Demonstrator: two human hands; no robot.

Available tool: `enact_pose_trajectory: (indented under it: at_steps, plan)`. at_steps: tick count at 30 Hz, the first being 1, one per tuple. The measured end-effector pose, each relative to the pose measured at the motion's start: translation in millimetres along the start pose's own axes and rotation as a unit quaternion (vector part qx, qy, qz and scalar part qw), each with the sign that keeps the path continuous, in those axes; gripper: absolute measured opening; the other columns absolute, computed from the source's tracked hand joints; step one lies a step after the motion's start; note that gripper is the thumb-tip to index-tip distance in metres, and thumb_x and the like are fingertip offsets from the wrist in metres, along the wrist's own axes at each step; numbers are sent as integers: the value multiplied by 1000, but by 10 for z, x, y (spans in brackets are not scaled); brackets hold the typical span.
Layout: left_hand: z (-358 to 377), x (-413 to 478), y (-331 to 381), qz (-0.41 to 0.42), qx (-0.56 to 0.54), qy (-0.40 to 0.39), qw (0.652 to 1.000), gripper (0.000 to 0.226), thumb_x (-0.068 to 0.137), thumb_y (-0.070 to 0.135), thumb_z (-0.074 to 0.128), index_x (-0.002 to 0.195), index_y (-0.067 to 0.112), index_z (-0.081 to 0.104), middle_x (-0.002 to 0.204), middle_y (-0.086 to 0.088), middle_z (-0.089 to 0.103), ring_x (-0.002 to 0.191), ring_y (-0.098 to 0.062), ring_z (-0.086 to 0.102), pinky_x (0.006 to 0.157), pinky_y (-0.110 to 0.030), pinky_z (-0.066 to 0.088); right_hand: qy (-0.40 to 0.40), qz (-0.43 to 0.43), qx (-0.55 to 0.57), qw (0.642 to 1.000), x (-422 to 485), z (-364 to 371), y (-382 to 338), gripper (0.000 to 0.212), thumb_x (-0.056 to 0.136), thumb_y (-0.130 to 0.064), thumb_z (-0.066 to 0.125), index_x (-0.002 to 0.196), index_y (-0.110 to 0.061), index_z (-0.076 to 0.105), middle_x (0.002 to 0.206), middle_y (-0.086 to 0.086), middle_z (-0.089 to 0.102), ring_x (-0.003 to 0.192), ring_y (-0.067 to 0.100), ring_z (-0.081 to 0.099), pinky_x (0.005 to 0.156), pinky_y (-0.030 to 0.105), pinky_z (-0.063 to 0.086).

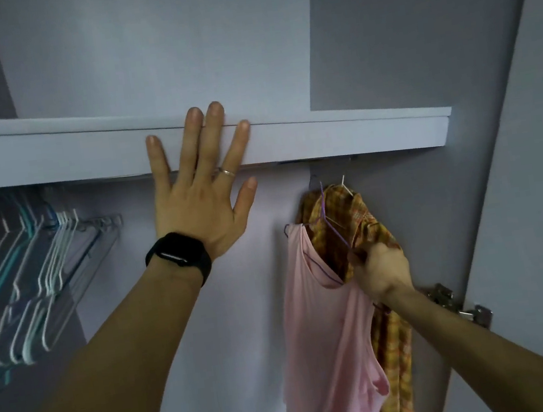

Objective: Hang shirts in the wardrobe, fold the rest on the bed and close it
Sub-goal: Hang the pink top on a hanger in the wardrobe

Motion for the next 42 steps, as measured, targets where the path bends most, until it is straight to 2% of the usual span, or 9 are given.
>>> enact_pose_trajectory:
  at_steps: [3,10,21,24,27,29,32,37,42]
  plan:
    - [-14,26,-1,1,15,13,1000,70,100,55,22,160,26,2,168,-8,-2,154,-28,-2,116,-61,-8,35,10,-4,999,189,-57,21,25,95,-32,57,95,-11,72,101,17,72,96,40,65,80,37,51]
    - [-9,-12,3,-2,17,58,998,72,98,57,27,160,27,4,168,-6,-1,154,-27,-2,119,-63,-1,71,46,-5,996,605,-132,-71,24,90,-22,60,106,-5,68,106,20,70,102,41,65,86,38,50]
    - [-1,-16,-3,-7,16,40,999,73,99,56,28,160,28,0,168,-6,-4,154,-28,-4,118,-63,-4,110,34,12,993,786,-220,-108,26,87,-18,63,108,-4,71,106,26,68,101,45,63,86,42,50]
    - [12,-22,5,-9,20,41,999,73,99,56,29,160,28,0,168,-7,-4,154,-28,-4,118,-63,-5,64,57,12,996,1007,-174,-179,28,88,-20,62,109,-3,70,107,26,67,101,45,64,86,42,53]
    - [19,-12,9,-8,22,42,999,73,99,55,30,160,27,2,168,-7,-2,154,-28,-2,118,-63,-5,8,80,-16,997,1051,-39,-119,38,88,-24,61,122,-7,63,114,22,64,106,43,62,88,42,54]
    - [36,-28,-2,-10,18,36,999,72,99,54,31,160,27,3,168,-7,-2,154,-28,-2,118,-63,-5,-15,84,-27,996,976,12,-67,47,90,-36,63,130,-14,56,120,21,62,111,43,61,91,43,52]
    - [21,-11,3,-15,-8,3,1000,73,98,52,33,160,27,5,168,-6,-3,154,-27,-3,118,-61,-9,-35,80,-54,995,839,-127,-74,54,90,-55,60,129,-18,58,121,16,63,110,40,61,88,42,51]
    - [-16,-24,26,-35,-18,-77,996,76,95,48,38,160,25,5,168,-6,-5,154,-27,-4,119,-62,-6,-85,29,-91,992,408,-449,-260,43,96,-45,48,125,-16,61,121,12,62,106,39,62,87,43,52]
    - [-40,-9,27,-61,-23,-178,982,90,89,46,48,160,23,-2,167,-8,-12,153,-29,-10,117,-66,-3,-116,-15,-39,992,-255,-928,-427,31,97,-40,48,121,-24,57,114,11,65,95,39,65,78,43,56]
Point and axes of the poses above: each hand's wrist, its own x-axis towards the middle knuckle, its own z-axis out of the palm, y = z × x, the point moved 9 cm from there along x, towards the middle knuckle
